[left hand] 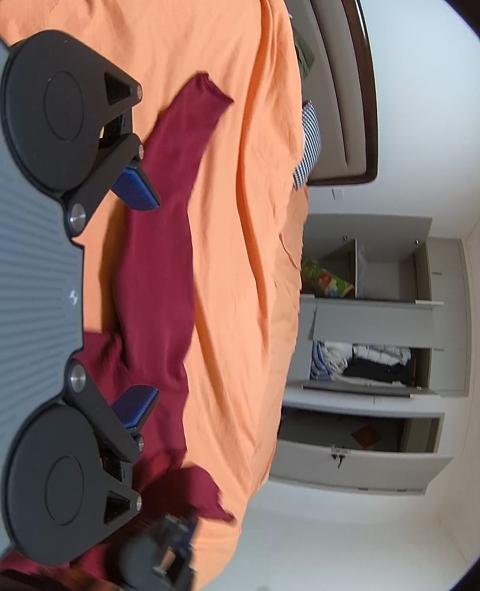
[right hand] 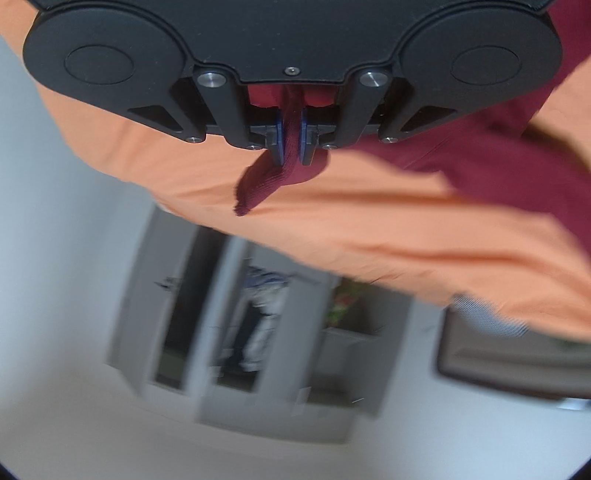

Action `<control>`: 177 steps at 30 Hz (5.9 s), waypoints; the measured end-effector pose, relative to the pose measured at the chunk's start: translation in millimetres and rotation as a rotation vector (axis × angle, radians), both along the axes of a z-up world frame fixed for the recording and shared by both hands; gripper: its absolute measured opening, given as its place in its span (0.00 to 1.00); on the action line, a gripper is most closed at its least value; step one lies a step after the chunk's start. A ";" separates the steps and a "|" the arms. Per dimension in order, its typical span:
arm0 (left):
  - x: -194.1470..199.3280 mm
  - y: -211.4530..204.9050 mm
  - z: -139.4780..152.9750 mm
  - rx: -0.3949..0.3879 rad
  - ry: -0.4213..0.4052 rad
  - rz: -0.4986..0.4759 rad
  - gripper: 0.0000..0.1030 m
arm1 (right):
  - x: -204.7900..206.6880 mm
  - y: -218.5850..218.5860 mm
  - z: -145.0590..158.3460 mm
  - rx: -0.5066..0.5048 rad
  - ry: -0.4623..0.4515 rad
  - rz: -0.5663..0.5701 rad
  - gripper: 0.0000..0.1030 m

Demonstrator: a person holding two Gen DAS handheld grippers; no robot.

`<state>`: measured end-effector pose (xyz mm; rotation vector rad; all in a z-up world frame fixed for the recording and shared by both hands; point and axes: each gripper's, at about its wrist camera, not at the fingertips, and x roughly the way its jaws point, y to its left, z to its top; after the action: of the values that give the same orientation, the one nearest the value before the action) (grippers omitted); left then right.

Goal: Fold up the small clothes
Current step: 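Carry the sleeve across the shirt body and open the right gripper, then move the left gripper to the cuff of the other sleeve, then close the left gripper on the sleeve cuff and lift it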

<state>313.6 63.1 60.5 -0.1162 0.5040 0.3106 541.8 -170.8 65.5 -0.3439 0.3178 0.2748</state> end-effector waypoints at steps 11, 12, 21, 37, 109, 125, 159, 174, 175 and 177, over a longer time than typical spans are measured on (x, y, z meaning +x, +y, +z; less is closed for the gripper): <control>-7.2 17.9 -7.3 -0.086 0.008 0.029 1.00 | -31.7 49.8 -40.9 -0.197 0.038 0.170 0.25; -7.4 16.1 -7.4 -0.085 0.007 0.028 1.00 | -31.2 51.5 -41.2 -0.198 0.042 0.188 0.30; 10.7 -2.5 -12.6 -0.066 0.027 0.031 1.00 | -48.4 14.4 -24.7 -0.088 0.101 0.249 0.78; 90.7 -55.9 -93.8 -0.018 0.139 0.116 1.00 | 2.1 -216.2 -28.5 0.149 0.126 -0.464 0.99; 36.6 138.0 -33.6 -0.079 0.075 0.365 1.00 | -83.9 -124.0 0.3 0.430 0.221 -0.077 1.00; 20.8 274.8 -36.3 -0.135 0.030 0.471 1.00 | -110.8 -69.8 -55.6 0.273 0.311 0.013 1.00; 49.3 244.1 -10.7 -0.029 -0.087 0.321 0.00 | -113.8 -69.0 -63.0 0.270 0.282 0.003 1.00; 62.0 62.1 89.6 0.138 -0.342 -0.147 0.00 | -143.7 -132.7 -29.3 0.441 0.199 -0.093 1.00; 63.1 47.8 92.4 0.141 -0.350 -0.180 0.00 | -145.8 -137.6 -29.2 0.451 0.205 -0.101 1.00; 65.3 20.3 95.1 0.144 -0.361 -0.238 0.00 | -150.3 -148.0 -28.7 0.471 0.211 -0.121 1.00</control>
<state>378.9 83.4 155.6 0.0287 0.1339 0.0878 391.6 -318.8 36.8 0.1703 0.4672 0.2584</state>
